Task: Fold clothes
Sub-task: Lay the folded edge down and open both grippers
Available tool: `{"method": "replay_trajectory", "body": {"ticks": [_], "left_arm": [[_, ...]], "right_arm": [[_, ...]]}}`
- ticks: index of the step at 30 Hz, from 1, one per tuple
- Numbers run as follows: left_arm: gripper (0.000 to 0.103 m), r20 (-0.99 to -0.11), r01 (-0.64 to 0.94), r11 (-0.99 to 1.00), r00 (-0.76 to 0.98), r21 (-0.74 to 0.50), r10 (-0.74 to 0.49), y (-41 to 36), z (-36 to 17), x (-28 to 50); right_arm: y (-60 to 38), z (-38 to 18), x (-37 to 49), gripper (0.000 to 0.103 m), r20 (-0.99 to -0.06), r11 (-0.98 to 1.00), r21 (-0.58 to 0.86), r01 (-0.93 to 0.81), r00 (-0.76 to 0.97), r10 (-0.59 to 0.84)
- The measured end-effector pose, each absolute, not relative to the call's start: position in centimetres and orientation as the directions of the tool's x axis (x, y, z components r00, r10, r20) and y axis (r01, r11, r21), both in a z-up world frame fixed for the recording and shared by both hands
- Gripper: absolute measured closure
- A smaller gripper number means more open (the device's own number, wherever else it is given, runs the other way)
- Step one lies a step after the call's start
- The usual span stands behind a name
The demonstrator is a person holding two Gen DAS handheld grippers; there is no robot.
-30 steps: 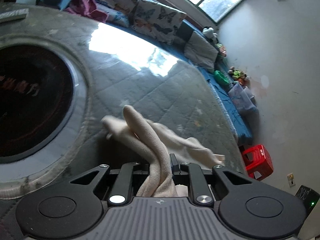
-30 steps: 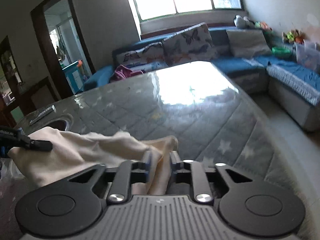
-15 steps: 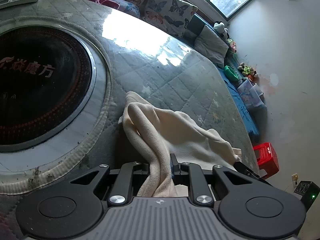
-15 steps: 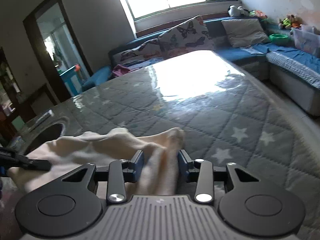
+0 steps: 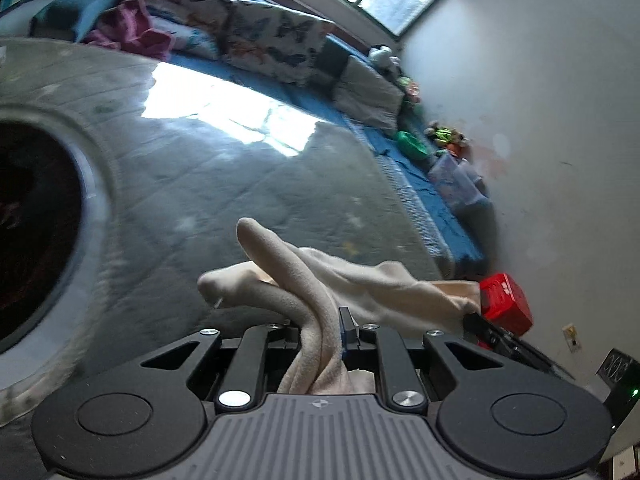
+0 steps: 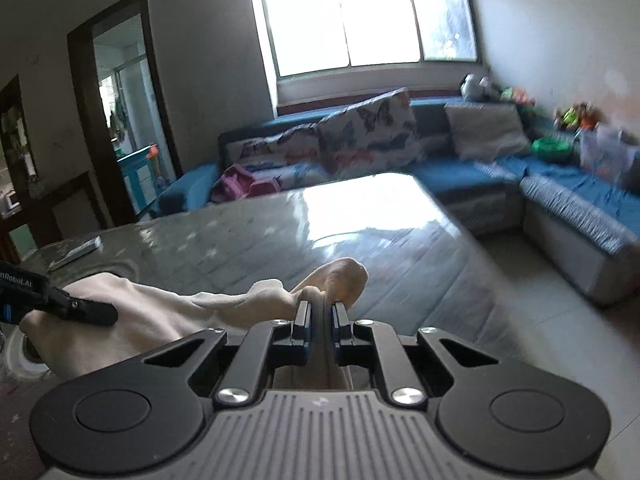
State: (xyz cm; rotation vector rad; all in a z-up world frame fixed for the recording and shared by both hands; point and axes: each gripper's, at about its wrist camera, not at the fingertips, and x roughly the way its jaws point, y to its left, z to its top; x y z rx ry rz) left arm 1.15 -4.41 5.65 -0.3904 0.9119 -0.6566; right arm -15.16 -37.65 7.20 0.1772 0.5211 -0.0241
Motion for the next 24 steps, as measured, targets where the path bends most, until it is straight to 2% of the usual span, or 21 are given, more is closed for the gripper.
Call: {"method": "replay_trajectory", "body": {"ticks": [13,21,24], "left_arm": [[0.087,-0.561,0.435,0.667,0.362,-0.604,-0.744,-12.7,6.4,1.6],[0.085,-0.653,0.399,0.709,0.292,-0.581,-0.699,-14.5,2.3,2.2],[0.076,-0.686,0.382,0.742,0.300,-0.551,-0.663,-14.0,1.4,2.4]], "right_arm": [[-42.6,10.0,-14.1,0.094,-0.482,0.981,0.008,0.195,0.860,-0.167],[-44.4,7.0,-12.7,0.094,-0.541,0.968,-0.024,0.251,0.811,-0.224],[-45.0,5.6,-12.3,0.094,-0.570,0.963,-0.011,0.270,0.790,-0.228]]}}
